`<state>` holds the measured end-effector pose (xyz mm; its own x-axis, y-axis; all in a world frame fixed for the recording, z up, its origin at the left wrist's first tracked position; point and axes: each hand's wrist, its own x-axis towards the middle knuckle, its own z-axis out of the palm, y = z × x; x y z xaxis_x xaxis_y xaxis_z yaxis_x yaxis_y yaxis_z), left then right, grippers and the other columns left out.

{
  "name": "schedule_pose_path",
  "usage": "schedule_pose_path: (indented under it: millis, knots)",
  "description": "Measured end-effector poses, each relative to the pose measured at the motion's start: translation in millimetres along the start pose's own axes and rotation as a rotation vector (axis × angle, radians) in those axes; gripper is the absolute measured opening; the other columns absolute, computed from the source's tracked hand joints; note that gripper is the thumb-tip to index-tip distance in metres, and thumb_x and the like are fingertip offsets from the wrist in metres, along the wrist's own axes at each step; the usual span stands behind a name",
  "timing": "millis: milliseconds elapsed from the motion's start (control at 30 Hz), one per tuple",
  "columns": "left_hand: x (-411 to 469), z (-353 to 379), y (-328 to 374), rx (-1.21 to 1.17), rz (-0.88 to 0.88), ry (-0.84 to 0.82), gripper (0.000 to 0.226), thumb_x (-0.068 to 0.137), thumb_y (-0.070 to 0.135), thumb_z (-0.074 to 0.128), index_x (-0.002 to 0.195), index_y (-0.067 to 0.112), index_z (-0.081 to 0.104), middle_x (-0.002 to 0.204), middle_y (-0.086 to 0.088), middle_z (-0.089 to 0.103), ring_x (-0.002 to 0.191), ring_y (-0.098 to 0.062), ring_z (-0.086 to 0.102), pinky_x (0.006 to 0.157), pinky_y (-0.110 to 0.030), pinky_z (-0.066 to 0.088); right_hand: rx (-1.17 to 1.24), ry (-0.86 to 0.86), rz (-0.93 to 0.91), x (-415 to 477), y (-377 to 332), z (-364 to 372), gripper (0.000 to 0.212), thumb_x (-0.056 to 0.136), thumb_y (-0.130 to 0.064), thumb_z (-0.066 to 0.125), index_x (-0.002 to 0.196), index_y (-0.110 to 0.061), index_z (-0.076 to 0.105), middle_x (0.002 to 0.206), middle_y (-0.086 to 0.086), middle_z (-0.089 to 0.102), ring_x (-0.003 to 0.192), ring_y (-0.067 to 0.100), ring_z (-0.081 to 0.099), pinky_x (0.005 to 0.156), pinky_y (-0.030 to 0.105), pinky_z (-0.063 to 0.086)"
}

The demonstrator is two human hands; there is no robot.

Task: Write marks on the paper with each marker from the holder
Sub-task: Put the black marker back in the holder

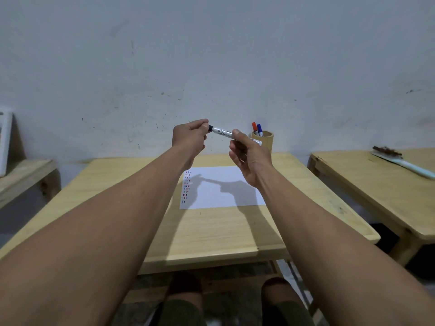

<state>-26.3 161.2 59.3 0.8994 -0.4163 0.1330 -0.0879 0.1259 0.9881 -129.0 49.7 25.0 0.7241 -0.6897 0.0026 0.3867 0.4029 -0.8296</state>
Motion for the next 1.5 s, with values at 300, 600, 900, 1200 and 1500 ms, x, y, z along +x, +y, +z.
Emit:
schedule_pose_path:
  millis: [300, 600, 900, 1200, 1500]
  knots:
    - [4.4, 4.4, 5.4, 0.106, 0.071, -0.032, 0.022, 0.096, 0.020, 0.062, 0.115, 0.019, 0.074, 0.090, 0.006, 0.070, 0.087, -0.015, 0.059, 0.084, -0.036, 0.056, -0.548, -0.159, -0.108, 4.7, -9.1, -14.4, 0.020, 0.091, -0.029, 0.076, 0.078, -0.017, 0.065, 0.075, 0.001, 0.066, 0.068, 0.013, 0.062, 0.065, 0.027, 0.054]
    - [15.2, 15.5, 4.3, 0.320, 0.155, -0.080, 0.023, 0.090, 0.022, 0.063, 0.109, 0.023, 0.076, 0.105, 0.001, 0.072, 0.085, -0.016, 0.062, 0.087, -0.037, 0.055, -0.780, -0.204, -0.200, 6.3, -8.3, -24.1, 0.010, 0.099, -0.031, 0.063, 0.097, -0.023, 0.069, 0.081, 0.003, 0.067, 0.070, 0.014, 0.061, 0.065, 0.028, 0.048]
    - [27.6, 49.6, 4.3, 0.295, 0.193, -0.092, 0.021, 0.089, 0.023, 0.066, 0.108, 0.027, 0.076, 0.095, 0.008, 0.075, 0.089, -0.014, 0.065, 0.085, -0.025, 0.051, -0.841, -0.193, -0.245, 31.7, -22.5, -31.3, 0.007, 0.100, -0.023, 0.063, 0.098, -0.016, 0.066, 0.089, 0.011, 0.071, 0.078, 0.020, 0.070, 0.072, 0.030, 0.055]
    - [55.8, 98.7, -23.5, 0.238, 0.106, -0.113, 0.061, 0.086, 0.032, 0.042, 0.148, 0.033, 0.041, 0.129, 0.000, 0.063, 0.121, -0.025, 0.057, 0.103, -0.046, 0.047, -0.937, -0.085, -0.297, 79.0, -45.9, -58.7, 0.011, 0.097, -0.019, 0.066, 0.097, -0.010, 0.071, 0.078, 0.000, 0.063, 0.070, 0.016, 0.057, 0.068, 0.026, 0.046]
    - [91.4, 131.0, -74.5, 0.512, 0.065, -0.175, 0.068, 0.091, 0.020, 0.063, 0.152, 0.022, 0.034, 0.139, -0.006, 0.055, 0.117, -0.023, 0.056, 0.096, -0.034, 0.048, -1.005, 0.092, -0.346, 144.1, -78.2, -79.9, 0.011, 0.092, -0.022, 0.068, 0.102, -0.017, 0.069, 0.086, -0.001, 0.073, 0.082, 0.016, 0.071, 0.076, 0.037, 0.055]
